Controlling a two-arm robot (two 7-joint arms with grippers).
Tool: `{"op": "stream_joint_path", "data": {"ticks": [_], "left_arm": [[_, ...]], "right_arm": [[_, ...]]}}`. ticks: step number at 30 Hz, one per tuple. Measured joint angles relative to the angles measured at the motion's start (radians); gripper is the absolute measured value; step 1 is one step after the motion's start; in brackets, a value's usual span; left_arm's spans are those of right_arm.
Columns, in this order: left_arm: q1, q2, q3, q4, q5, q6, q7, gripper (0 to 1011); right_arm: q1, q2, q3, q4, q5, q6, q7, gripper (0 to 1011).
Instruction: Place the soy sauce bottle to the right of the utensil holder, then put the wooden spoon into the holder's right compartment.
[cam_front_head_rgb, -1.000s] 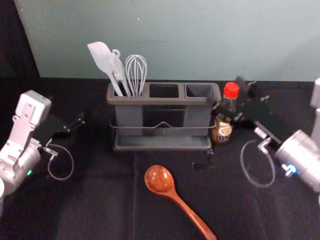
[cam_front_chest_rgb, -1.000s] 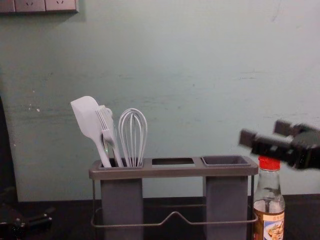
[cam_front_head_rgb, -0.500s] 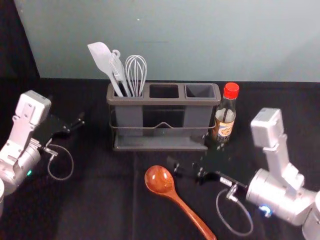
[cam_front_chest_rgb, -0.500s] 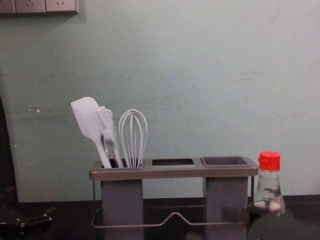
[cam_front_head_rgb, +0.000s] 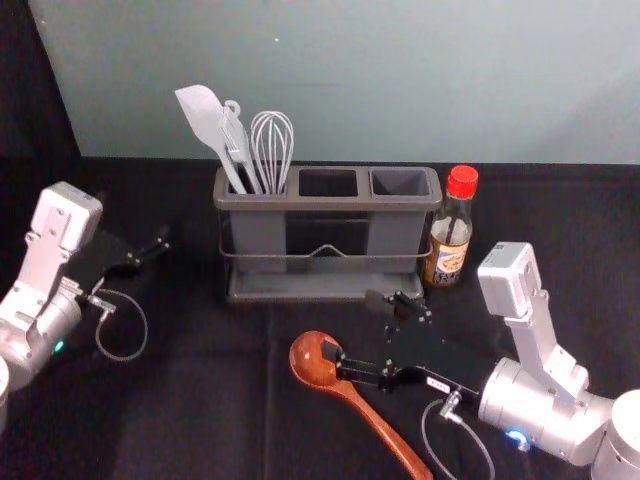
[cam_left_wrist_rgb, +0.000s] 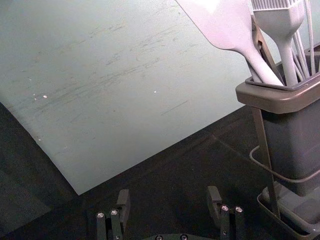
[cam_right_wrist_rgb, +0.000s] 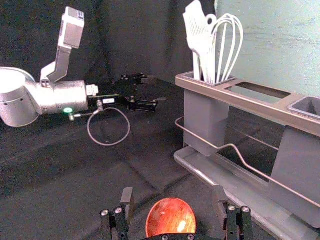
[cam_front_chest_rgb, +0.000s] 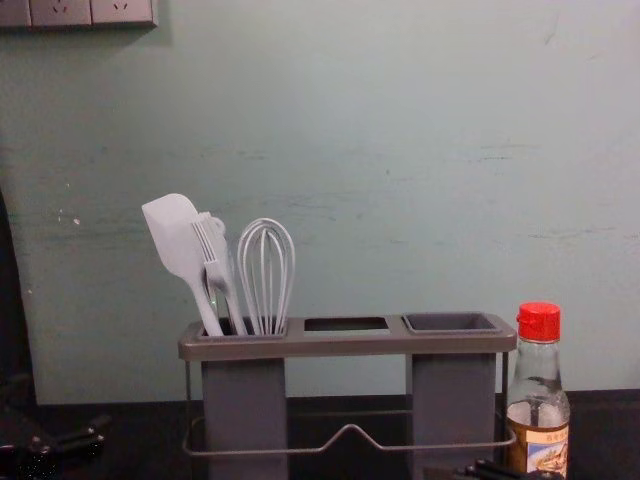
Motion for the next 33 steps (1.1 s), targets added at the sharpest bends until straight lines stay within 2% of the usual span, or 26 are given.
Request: {"op": "stream_joint_path", "data": {"ticks": [16,21,24,29,31,32,33], "left_arm": [[0.0,0.0,0.0,0.0,0.0,0.0,0.0,1005],[0.0,0.0,0.0,0.0,0.0,0.0,0.0,1005],[0.0,0.0,0.0,0.0,0.0,0.0,0.0,1005],[0.0,0.0,0.0,0.0,0.0,0.0,0.0,1005],[0.0,0.0,0.0,0.0,0.0,0.0,0.0,1005],[0.0,0.0,0.0,0.0,0.0,0.0,0.0,1005],[0.0,0.0,0.0,0.0,0.0,0.0,0.0,1005]], "right_arm": [[-0.001,0.002,0.0,-0.006,-0.001,0.007,-0.004,1000],[-0.024,0.002,-0.012,-0.047,-0.032,0.07,-0.068,1000],[-0.044,0.002,-0.015,-0.086,-0.053,0.137,-0.111,1002],[-0.068,-0.008,-0.012,-0.161,-0.068,0.296,-0.17,1000],[-0.067,-0.016,-0.008,-0.183,-0.065,0.368,-0.186,1002],[-0.061,-0.025,-0.004,-0.202,-0.061,0.443,-0.198,1000],[-0.056,-0.03,-0.003,-0.209,-0.059,0.482,-0.204,1002]]}}
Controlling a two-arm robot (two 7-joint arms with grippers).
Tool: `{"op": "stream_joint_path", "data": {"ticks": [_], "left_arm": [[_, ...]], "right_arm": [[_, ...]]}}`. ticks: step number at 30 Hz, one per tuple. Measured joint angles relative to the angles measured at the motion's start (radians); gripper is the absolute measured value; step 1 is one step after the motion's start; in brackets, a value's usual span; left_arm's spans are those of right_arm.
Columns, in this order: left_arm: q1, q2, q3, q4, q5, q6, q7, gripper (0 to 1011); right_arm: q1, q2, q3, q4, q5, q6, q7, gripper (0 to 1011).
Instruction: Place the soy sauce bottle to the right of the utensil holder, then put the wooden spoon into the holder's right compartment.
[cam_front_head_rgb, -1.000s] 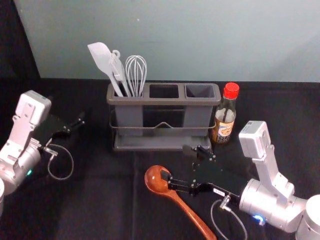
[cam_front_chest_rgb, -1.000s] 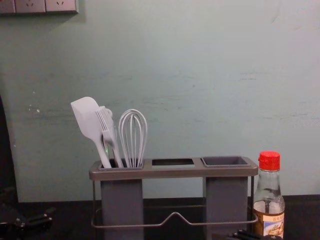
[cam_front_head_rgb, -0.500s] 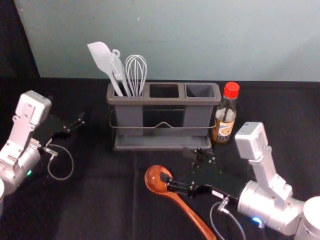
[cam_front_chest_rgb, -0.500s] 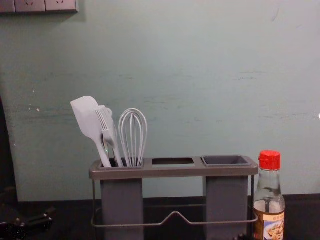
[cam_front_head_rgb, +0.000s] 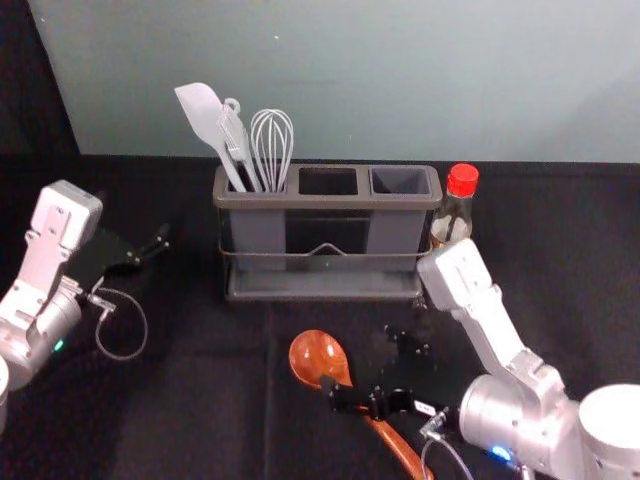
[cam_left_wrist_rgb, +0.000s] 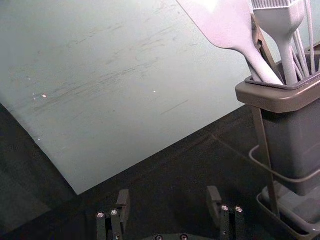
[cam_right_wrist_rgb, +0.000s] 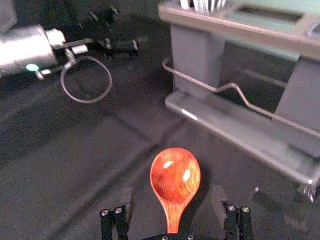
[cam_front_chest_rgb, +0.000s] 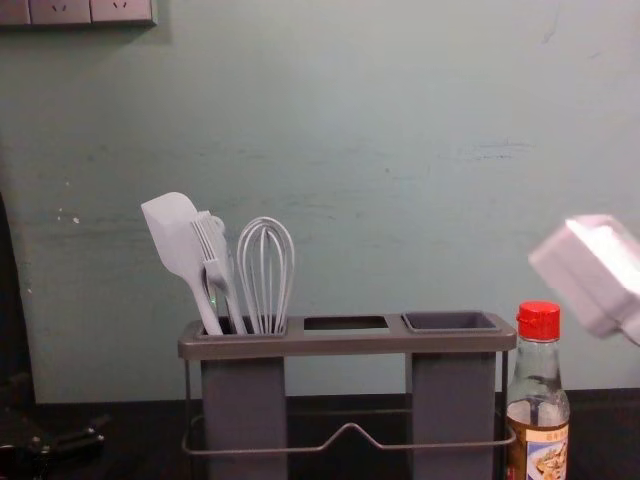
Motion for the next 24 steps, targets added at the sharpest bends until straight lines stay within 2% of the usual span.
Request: {"op": "stream_joint_path", "data": {"ticks": [2,3,5,10,14,24], "left_arm": [[0.0,0.0,0.0,0.0,0.0,0.0,0.0,1005],[0.0,0.0,0.0,0.0,0.0,0.0,0.0,1005],[0.0,0.0,0.0,0.0,0.0,0.0,0.0,1005],[0.0,0.0,0.0,0.0,0.0,0.0,0.0,1005],[0.0,0.0,0.0,0.0,0.0,0.0,0.0,1005],[0.0,0.0,0.0,0.0,0.0,0.0,0.0,1005]], "right_arm": [[0.016,-0.01,0.0,-0.011,0.002,0.077,-0.011,1002],[0.039,-0.021,-0.003,-0.017,0.002,0.152,-0.018,1000],[0.073,-0.039,-0.01,-0.016,0.003,0.248,-0.022,1000],[0.134,-0.066,-0.037,0.007,-0.009,0.372,-0.025,1000],[0.18,-0.084,-0.068,0.04,-0.027,0.417,-0.013,1000],[0.232,-0.124,-0.095,0.105,-0.06,0.421,0.007,1000]]}}
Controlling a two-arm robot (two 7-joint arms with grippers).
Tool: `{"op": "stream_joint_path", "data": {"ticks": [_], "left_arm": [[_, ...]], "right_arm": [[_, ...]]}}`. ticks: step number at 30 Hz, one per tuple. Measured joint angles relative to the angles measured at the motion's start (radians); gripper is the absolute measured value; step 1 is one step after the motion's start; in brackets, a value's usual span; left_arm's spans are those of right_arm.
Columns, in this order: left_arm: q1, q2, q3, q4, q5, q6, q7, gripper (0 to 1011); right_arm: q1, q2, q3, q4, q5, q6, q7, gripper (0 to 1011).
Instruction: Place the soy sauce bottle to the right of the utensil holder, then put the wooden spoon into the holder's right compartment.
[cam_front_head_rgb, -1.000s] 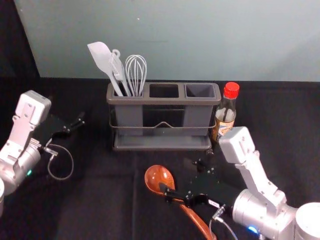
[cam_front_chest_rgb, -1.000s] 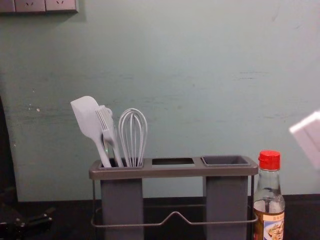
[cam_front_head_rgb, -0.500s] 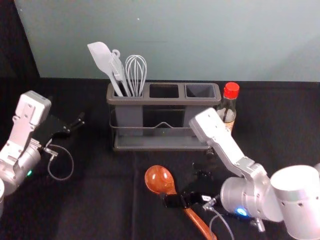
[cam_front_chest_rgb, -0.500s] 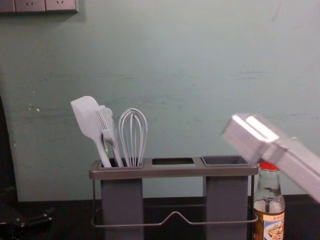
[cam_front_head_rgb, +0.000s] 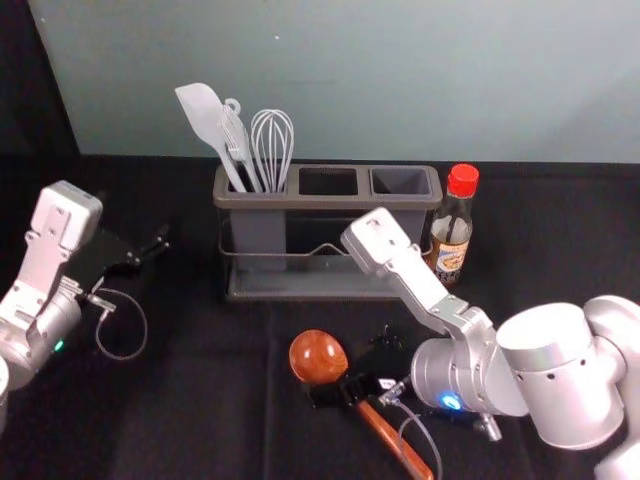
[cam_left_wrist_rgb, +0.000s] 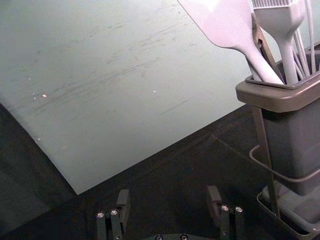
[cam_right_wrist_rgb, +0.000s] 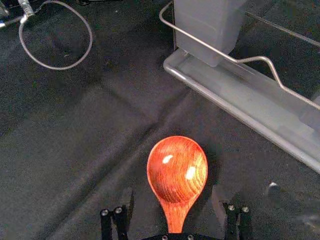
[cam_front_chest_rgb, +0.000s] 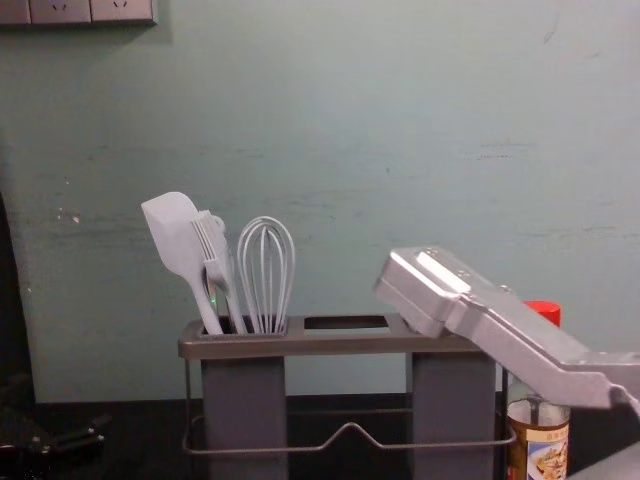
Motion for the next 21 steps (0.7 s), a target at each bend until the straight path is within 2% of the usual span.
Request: {"op": "stream_joint_path", "data": {"ticks": [21], "left_arm": [[0.0,0.0,0.0,0.0,0.0,0.0,0.0,1005]], "right_arm": [[0.08,-0.048,-0.053,0.103,-0.081,-0.019,0.032,1000]]}}
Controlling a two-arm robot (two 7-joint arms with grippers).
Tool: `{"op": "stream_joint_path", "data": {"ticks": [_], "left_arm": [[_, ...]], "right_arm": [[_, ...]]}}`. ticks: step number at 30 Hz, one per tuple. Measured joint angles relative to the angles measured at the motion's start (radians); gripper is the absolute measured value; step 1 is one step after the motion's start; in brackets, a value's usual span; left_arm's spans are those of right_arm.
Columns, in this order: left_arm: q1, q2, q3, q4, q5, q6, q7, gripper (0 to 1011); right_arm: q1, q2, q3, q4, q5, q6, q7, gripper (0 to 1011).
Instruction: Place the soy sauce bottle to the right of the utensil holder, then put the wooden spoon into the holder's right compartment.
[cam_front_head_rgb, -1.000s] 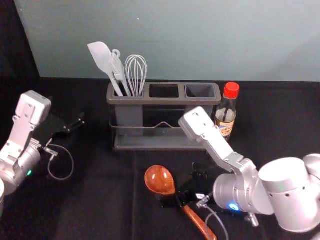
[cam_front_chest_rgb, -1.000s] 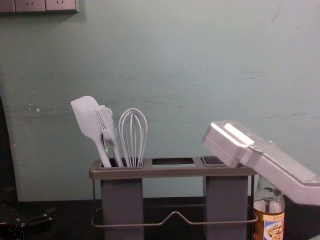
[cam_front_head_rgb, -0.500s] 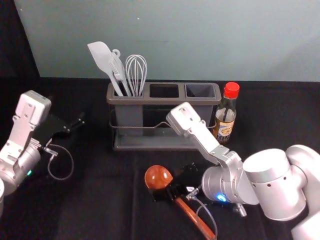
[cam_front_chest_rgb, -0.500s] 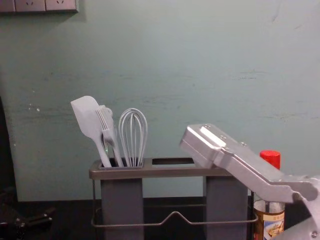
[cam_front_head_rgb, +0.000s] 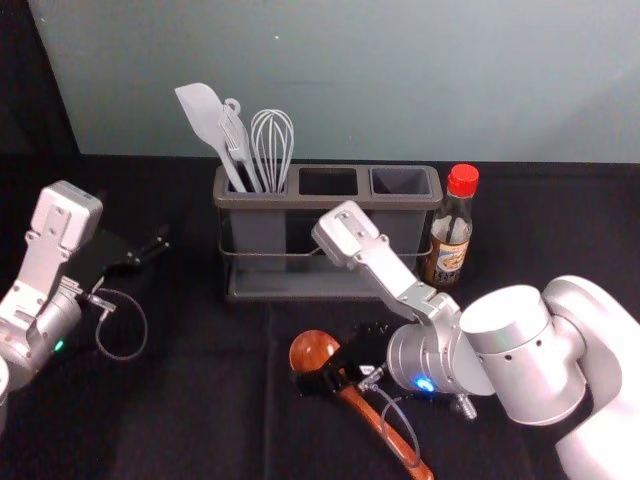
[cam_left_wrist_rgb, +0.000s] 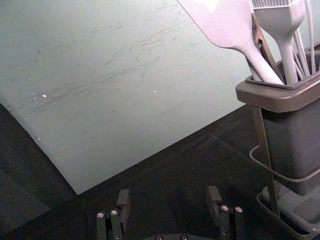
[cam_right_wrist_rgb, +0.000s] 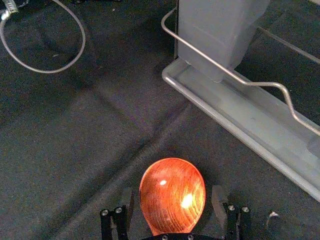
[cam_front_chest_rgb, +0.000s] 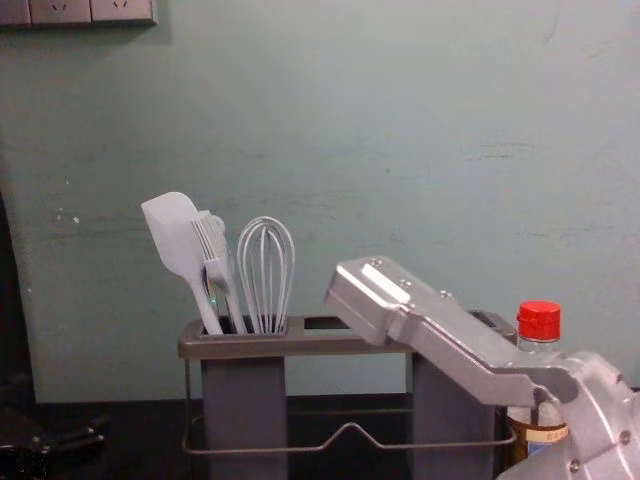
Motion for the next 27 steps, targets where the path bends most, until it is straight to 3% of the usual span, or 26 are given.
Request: {"op": "stream_joint_path", "data": {"ticks": [6,7,27], "left_arm": [[0.0,0.0,0.0,0.0,0.0,0.0,0.0,1005],[0.0,0.0,0.0,0.0,0.0,0.0,0.0,1005],[0.0,0.0,0.0,0.0,0.0,0.0,0.0,1005]], "right_arm": [[0.009,-0.011,-0.01,0.02,-0.019,0.003,0.004,1002],[0.009,-0.025,-0.012,0.04,-0.046,0.003,0.014,1002],[-0.002,-0.032,-0.013,0.044,-0.093,-0.01,0.041,1002]]}}
